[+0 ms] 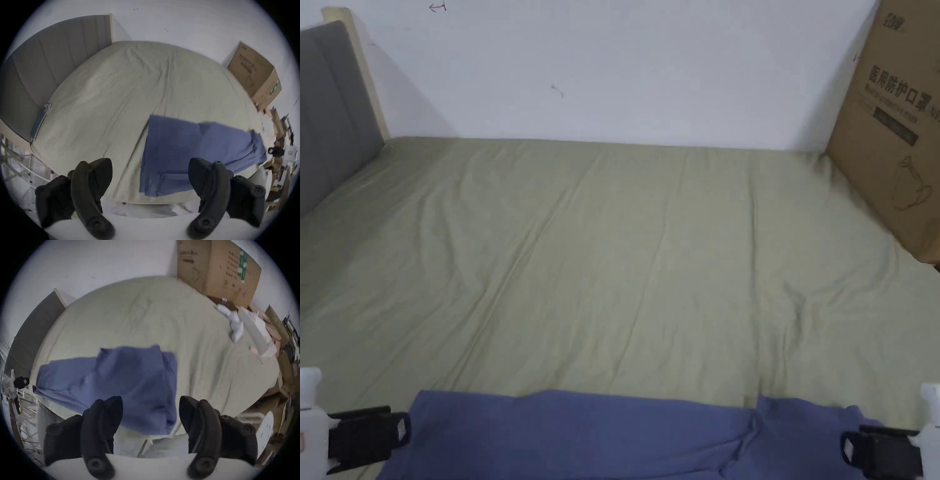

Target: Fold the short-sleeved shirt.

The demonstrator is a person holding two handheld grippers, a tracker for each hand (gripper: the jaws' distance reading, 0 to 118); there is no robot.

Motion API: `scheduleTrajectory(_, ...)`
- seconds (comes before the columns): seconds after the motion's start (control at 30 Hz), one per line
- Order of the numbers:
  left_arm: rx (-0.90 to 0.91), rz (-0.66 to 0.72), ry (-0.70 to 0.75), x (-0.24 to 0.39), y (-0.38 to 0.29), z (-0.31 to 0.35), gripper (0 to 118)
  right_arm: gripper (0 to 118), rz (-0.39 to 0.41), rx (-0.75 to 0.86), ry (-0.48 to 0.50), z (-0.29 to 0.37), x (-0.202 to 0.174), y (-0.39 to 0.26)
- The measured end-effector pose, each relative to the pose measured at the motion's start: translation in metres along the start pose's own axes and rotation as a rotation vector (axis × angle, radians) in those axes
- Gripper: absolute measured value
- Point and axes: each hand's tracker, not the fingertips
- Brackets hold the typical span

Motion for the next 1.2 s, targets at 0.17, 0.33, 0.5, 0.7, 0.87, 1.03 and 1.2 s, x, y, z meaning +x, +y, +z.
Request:
scheduleTrajectory(0.17,-0.042,0.016,0.011,-0.002,-0.012,-0.015,0,0,0.058,0.057,0.057,-0.033,-0.055,0.002)
scheduleTrajectory(0.33,-0.006,0.237,-0.1,-0.037,-0.027,-0.018,0,0,0.044,-0.014,0.129,-0.073,-0.102,-0.008)
scheduleTrajectory(0.5,-0.052,0.359,-0.208,-0.078,-0.036,-0.029,51,0,0.098,-0.06,0.221,-0.091,-0.129,-0.01)
scheduleTrajectory(0.7,-0.101,0.605,-0.355,-0.093,-0.058,-0.065,115,0,0.111,-0.109,0.23,-0.11,-0.144,-0.014)
scheduleTrajectory(0.87,-0.076,0.678,-0.447,-0.096,-0.063,-0.083,115,0,0.117,-0.142,0.222,-0.116,-0.146,-0.019)
scheduleTrajectory(1.03,-0.199,0.71,-0.323,-0.095,-0.077,-0.12,8,0,0.098,-0.174,0.215,-0.121,-0.144,-0.027)
scheduleTrajectory(1.2,-0.17,0.552,-0.294,-0.071,-0.058,-0.08,7,0,0.077,-0.171,0.226,-0.114,-0.132,-0.027)
